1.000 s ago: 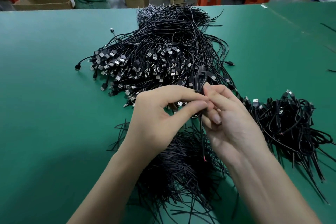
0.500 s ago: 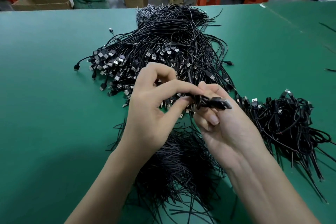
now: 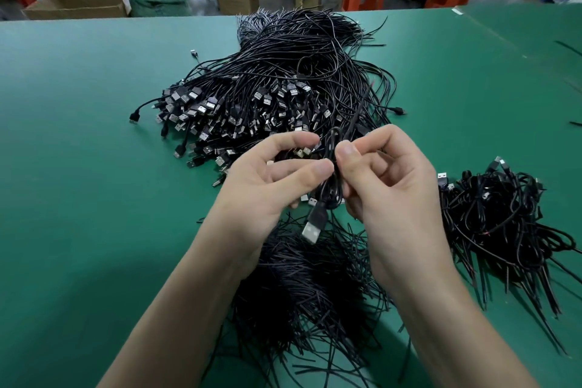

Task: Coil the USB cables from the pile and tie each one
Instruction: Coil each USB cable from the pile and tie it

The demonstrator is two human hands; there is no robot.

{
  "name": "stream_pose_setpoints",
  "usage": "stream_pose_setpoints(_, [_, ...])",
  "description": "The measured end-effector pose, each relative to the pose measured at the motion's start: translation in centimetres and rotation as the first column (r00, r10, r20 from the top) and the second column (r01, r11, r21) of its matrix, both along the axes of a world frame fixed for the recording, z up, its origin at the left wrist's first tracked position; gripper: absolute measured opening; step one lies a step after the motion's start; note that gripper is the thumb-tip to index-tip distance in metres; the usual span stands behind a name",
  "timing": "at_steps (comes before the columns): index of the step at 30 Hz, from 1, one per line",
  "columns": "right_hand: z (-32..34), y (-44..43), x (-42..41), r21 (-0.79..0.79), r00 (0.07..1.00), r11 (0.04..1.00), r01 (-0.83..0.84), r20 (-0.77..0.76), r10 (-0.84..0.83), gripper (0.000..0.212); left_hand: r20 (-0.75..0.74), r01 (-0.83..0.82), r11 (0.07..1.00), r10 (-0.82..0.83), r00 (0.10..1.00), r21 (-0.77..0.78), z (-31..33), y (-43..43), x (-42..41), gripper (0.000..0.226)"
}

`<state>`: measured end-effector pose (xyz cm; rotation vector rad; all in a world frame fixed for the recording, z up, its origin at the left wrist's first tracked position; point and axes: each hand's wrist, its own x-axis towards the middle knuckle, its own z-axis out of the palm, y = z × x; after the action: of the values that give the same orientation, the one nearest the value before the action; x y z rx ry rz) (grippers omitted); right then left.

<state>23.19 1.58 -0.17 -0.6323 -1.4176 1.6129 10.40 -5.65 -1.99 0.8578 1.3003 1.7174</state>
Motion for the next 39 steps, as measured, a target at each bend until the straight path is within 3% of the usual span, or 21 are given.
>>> stream_pose_setpoints(2, [0.0, 0.1, 0.1, 0.071, 0.999, 0.997, 0.013, 0.046, -0.017, 0.02, 0.092, 0.029, 1.0, -0.029, 0.995, 0.002, -0.1, 0.2, 0.0, 0.044])
stream_pose_setpoints(4, [0.1, 0.3, 0.2, 0.124, 0.995, 0.992, 0.025, 0.091, -0.037, 0.02, 0.085, 0.042, 0.999, -0.045, 0.995, 0.034, -0.2, 0.4, 0.2, 0.046])
stream_pose_setpoints(6, [0.0, 0.4, 0.2, 0.1, 0.995, 0.995, 0.014, 0.092, -0.024, 0.021, -0.039, 0.017, 0.997, -0.014, 0.999, 0.075, -0.3, 0.6, 0.4, 0.04])
stream_pose_setpoints(8, [0.0, 0.6, 0.2, -0.073, 0.998, 0.996, -0.06, 0.008, 0.061, 0.022, -0.268, -0.03, 0.99, 0.067, 0.961, 0.14, -0.3, 0.6, 0.7, 0.033])
stream_pose_setpoints(9, [-0.1, 0.7, 0.1, -0.186, 0.993, 0.976, -0.114, -0.056, 0.105, 0.021, -0.41, -0.066, 0.983, 0.132, 0.903, 0.172, -0.2, 0.6, 0.9, 0.032])
stream_pose_setpoints(12, [-0.3, 1.0, 0.0, -0.413, 0.96, 0.873, -0.258, -0.21, 0.184, 0.011, -0.727, -0.11, 0.943, 0.314, 0.611, 0.315, -0.2, 0.4, 0.8, 0.03])
stream_pose_setpoints(15, [-0.4, 1.2, -0.1, -0.526, 0.937, 0.783, -0.331, -0.28, 0.208, 0.009, -0.852, -0.063, 0.905, 0.417, 0.315, 0.42, -0.4, 0.1, 0.0, 0.028])
stream_pose_setpoints(17, [-0.4, 1.3, -0.2, -0.553, 0.943, 0.767, -0.326, -0.247, 0.223, 0.015, -0.861, -0.052, 0.889, 0.453, 0.23, 0.454, -0.6, 0.1, -0.2, 0.03])
stream_pose_setpoints(19, [-0.5, 1.6, 0.1, -0.488, 0.958, 0.825, -0.286, -0.152, 0.242, 0.017, -0.848, -0.05, 0.892, 0.443, 0.289, 0.449, -0.9, 0.1, -0.1, 0.029])
stream_pose_setpoints(22, [-0.5, 1.9, 0.8, -0.201, 0.973, 0.959, -0.199, 0.072, 0.217, 0.018, -0.802, -0.086, 0.907, 0.406, 0.438, 0.412, -1.1, 0.2, 0.1, 0.034])
stream_pose_setpoints(24, [-0.3, 2.2, 1.2, -0.089, 0.966, 0.976, -0.198, 0.152, 0.21, 0.018, -0.786, -0.097, 0.916, 0.385, 0.483, 0.39, -1.1, 0.4, 0.1, 0.034])
stream_pose_setpoints(27, [0.1, 3.2, 1.8, -0.064, 0.958, 0.981, -0.185, 0.212, 0.194, 0.014, -0.785, -0.088, 0.951, 0.294, 0.544, 0.295, -1.1, 0.5, 0.5, 0.033])
stream_pose_setpoints(30, [0.2, 4.9, 3.1, 0.103, 0.924, 0.991, -0.091, 0.38, 0.046, 0.005, -0.802, -0.171, 0.975, 0.215, 0.557, 0.143, -1.0, 1.0, 0.1, 0.032])
stream_pose_setpoints(32, [-0.2, 6.5, 4.2, 0.324, 0.807, 0.946, -0.03, 0.566, -0.168, 0.008, -0.851, -0.276, 0.961, 0.161, 0.5, 0.019, -0.7, 2.2, -1.4, 0.029])
stream_pose_setpoints(34, [-0.6, 7.9, 5.3, 0.51, 0.592, 0.859, -0.04, 0.705, -0.39, 0.007, -0.925, -0.397, 0.917, 0.115, 0.362, -0.041, -0.3, 4.0, -3.5, 0.029])
stream_pose_setpoints(36, [-1.2, 9.1, 6.3, 0.538, 0.394, 0.84, -0.071, 0.789, -0.472, 0.007, -0.972, -0.51, 0.858, 0.065, 0.225, -0.061, 0.1, 6.1, -6.1, 0.032])
stream_pose_setpoints(39, [-1.7, 10.5, 7.5, 0.46, 0.186, 0.878, -0.131, 0.881, -0.434, 0.027, -0.989, -0.617, 0.776, -0.064, 0.136, -0.135, 0.7, 9.3, -9.2, 0.039])
